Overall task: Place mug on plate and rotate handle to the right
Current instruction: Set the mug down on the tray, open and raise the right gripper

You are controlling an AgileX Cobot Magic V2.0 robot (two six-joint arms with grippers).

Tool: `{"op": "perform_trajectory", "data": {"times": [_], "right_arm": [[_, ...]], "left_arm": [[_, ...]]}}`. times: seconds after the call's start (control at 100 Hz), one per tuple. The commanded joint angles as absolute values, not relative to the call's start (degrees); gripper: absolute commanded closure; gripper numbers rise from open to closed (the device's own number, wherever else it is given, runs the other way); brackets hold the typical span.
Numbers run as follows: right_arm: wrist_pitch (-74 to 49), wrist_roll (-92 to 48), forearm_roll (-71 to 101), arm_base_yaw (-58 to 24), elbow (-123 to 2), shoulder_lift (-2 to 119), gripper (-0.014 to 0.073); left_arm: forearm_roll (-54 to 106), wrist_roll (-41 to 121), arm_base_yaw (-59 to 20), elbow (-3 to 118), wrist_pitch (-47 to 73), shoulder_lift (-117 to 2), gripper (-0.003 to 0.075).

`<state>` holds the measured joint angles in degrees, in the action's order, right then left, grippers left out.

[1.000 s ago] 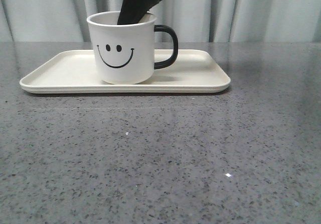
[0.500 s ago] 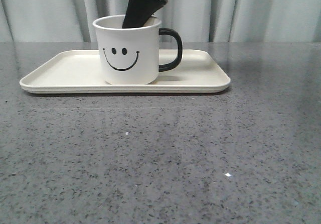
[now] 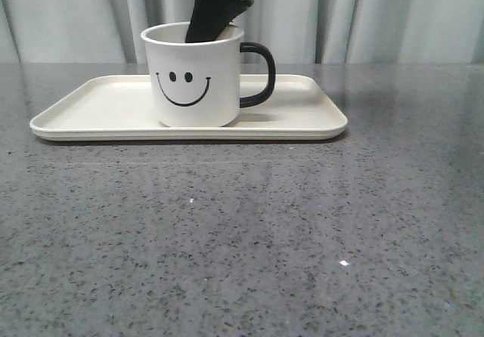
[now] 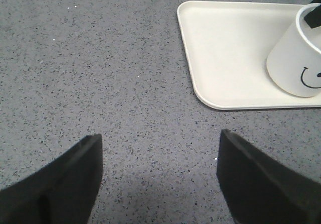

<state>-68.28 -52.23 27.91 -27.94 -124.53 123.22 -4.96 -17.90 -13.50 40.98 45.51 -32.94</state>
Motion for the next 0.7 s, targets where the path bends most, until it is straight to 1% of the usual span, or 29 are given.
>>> {"op": "perform_trajectory", "data": {"times": [0.0,0.28,0.37,0.42,0.54,0.69], "right_arm": [[-66.21,-52.80,30.61,-27.69,-126.55,119.64,0.0489],[-61.90,-50.07,30.61,-27.69,-126.55,119.64,0.0150],[-60.31,-48.75,30.61,-27.69,-126.55,119.52,0.0072],[-60.07,-48.63,30.56,-27.69,-126.55,119.17,0.0055],[-59.37,-46.87,28.90,-27.69,-126.55,117.50,0.0055],[-58.94,-42.05,22.46,-27.69,-126.55,113.32,0.0055]], "left_arm": [[-5.31,-18.29,-13.39,42.41,41.64,-33.02,0.0247],[-5.31,-18.29,-13.39,42.41,41.64,-33.02,0.0247],[-5.31,-18.29,-13.39,42.41,41.64,-33.02,0.0247],[-5.31,-18.29,-13.39,42.41,41.64,-33.02,0.0247],[-5.31,-18.29,-13.39,42.41,41.64,-33.02,0.0247],[-5.31,-18.29,-13.39,42.41,41.64,-33.02,0.0247]]}}
